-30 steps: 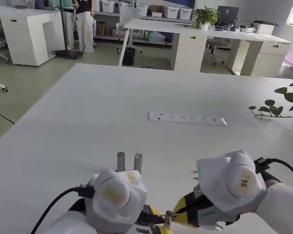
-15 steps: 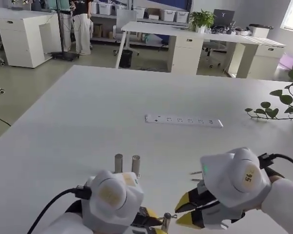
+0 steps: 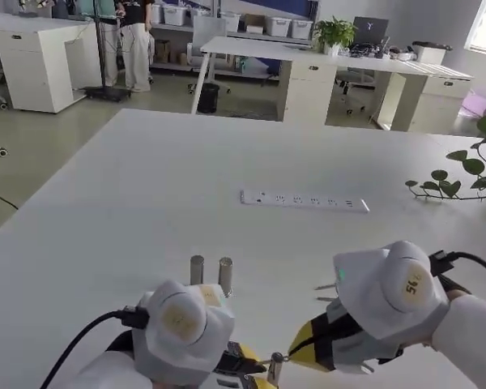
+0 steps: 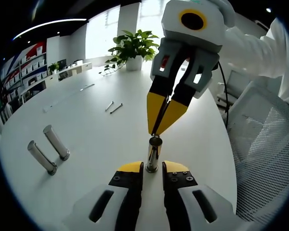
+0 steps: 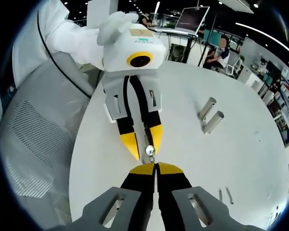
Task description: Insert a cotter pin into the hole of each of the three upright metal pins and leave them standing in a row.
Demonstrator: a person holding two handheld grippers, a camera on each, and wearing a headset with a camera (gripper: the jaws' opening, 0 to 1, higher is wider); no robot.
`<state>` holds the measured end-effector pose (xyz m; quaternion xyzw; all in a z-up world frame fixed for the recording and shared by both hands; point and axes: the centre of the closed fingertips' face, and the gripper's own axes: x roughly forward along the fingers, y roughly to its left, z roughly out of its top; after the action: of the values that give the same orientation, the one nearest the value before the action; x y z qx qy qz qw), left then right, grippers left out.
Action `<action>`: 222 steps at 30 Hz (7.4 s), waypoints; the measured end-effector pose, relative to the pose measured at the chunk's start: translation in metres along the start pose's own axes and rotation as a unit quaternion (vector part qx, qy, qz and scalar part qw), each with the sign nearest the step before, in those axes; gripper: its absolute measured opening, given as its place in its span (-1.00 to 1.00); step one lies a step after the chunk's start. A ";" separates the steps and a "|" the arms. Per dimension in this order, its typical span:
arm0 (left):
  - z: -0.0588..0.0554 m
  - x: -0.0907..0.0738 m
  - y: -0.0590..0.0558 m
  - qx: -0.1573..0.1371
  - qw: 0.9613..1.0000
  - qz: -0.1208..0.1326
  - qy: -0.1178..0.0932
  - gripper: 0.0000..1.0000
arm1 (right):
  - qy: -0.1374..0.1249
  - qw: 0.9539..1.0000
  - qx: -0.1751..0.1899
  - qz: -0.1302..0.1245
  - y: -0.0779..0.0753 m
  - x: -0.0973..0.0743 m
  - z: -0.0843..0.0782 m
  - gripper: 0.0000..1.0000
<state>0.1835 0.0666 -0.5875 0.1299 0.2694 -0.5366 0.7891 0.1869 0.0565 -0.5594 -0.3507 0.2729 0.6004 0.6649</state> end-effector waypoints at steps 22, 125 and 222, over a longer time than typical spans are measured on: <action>-0.007 -0.044 -0.006 -0.071 0.995 -0.027 -0.065 0.71 | -0.050 0.995 0.084 0.007 0.008 0.015 0.000 -0.62; -0.013 -0.102 -0.003 -0.138 0.980 0.085 -0.120 0.98 | -0.157 0.964 0.188 -0.103 -0.022 -0.018 0.022 0.21; 0.010 -0.042 0.178 -0.093 0.975 0.199 -0.021 -0.77 | -0.162 0.907 0.361 -0.141 0.046 -0.077 -0.057 0.85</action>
<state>0.3377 0.1635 -0.5702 0.0958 0.2703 -0.3443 0.8940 0.1344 -0.0337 -0.5397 -0.0190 0.3074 0.4095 0.8588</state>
